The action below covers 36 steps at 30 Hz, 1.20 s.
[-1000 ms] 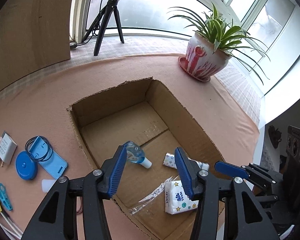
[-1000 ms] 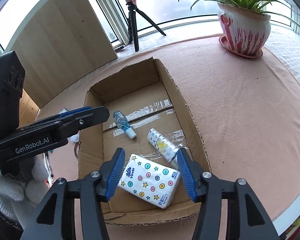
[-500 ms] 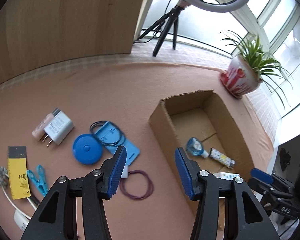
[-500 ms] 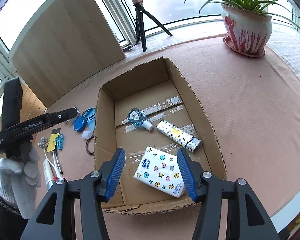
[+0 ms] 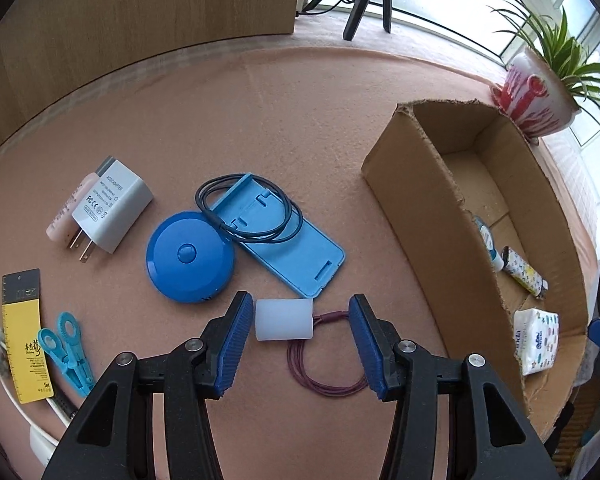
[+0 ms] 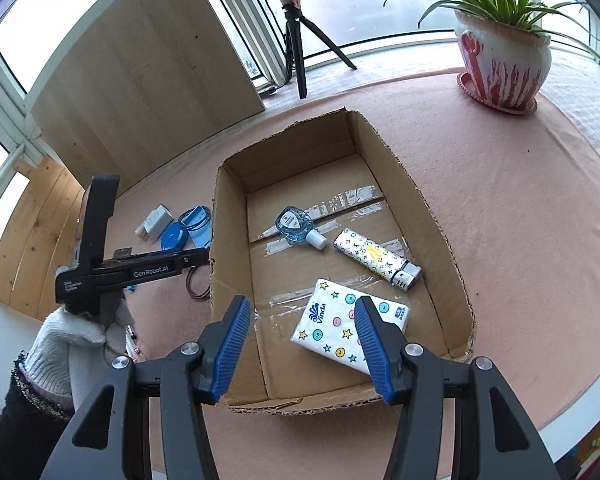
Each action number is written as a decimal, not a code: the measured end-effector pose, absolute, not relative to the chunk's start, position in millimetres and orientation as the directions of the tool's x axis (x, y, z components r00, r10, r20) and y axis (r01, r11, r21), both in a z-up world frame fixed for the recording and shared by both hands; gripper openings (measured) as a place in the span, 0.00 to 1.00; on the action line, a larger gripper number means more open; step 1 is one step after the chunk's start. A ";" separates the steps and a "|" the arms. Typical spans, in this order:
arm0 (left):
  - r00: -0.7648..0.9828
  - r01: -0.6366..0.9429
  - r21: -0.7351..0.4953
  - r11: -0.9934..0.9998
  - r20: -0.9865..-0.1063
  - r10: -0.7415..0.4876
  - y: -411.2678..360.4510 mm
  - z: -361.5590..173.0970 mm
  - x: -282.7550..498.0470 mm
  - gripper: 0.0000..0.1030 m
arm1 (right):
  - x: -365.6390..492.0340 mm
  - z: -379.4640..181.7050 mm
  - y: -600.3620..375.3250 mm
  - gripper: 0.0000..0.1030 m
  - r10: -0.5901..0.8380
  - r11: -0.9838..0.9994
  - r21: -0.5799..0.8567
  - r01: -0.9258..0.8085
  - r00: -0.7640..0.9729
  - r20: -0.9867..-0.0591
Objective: Organize objects
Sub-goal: 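Withdraw both tools from the box back toward the pile, then close the left tool on the white foam cylinder while the right tool approaches the rubber band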
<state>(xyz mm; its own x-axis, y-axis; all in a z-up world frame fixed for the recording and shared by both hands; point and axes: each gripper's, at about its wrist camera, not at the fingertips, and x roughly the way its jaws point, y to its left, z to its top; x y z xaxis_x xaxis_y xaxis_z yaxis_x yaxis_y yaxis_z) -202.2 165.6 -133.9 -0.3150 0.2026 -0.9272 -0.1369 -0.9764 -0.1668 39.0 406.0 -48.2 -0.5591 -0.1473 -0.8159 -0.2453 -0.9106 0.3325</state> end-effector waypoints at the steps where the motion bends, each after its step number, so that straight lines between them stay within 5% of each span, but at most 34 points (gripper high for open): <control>1: -0.330 -0.154 -0.148 -0.977 -0.924 0.192 167.8 -134.3 -200.5 0.52 | 39.0 -47.9 405.4 0.49 -0.148 -0.910 0.333 -0.246 -0.559 -0.816; 4: -0.340 -0.185 -0.112 -0.976 -0.925 0.170 173.0 -134.9 -195.3 0.48 | 38.7 -46.5 402.1 0.49 -0.148 -0.911 0.333 -0.244 -0.559 -0.816; 8: -0.358 -0.192 -0.085 -0.978 -0.921 0.151 170.5 -134.1 -185.8 0.28 | 37.7 -42.9 395.6 0.49 -0.148 -0.914 0.329 -0.235 -0.563 -0.813; 21: -0.375 -0.192 -0.064 -0.979 -0.917 0.134 144.8 -130.5 -130.5 0.27 | 19.1 -38.4 340.3 0.49 -0.197 -0.934 0.327 -0.146 -0.553 -0.810; 27: -0.390 -0.138 -0.092 -0.986 -0.910 0.140 118.9 -126.2 -117.8 0.37 | 1.6 -50.4 297.3 0.49 -0.240 -0.948 0.312 -0.060 -0.510 -0.826; 36: -0.397 -0.105 -0.103 -0.989 -0.908 0.137 90.9 -126.2 -110.5 0.37 | -27.7 -83.5 259.1 0.49 -0.233 -0.962 0.273 -0.030 -0.436 -0.869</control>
<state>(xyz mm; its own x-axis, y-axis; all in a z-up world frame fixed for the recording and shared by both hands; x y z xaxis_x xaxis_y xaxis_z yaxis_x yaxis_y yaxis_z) -110.5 90.9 -126.2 -0.3970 0.1368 -0.9076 -0.1046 -0.9891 -0.1033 -27.7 259.1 -83.5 -0.4359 -0.2330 -0.8693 -0.0296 -0.9617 0.2726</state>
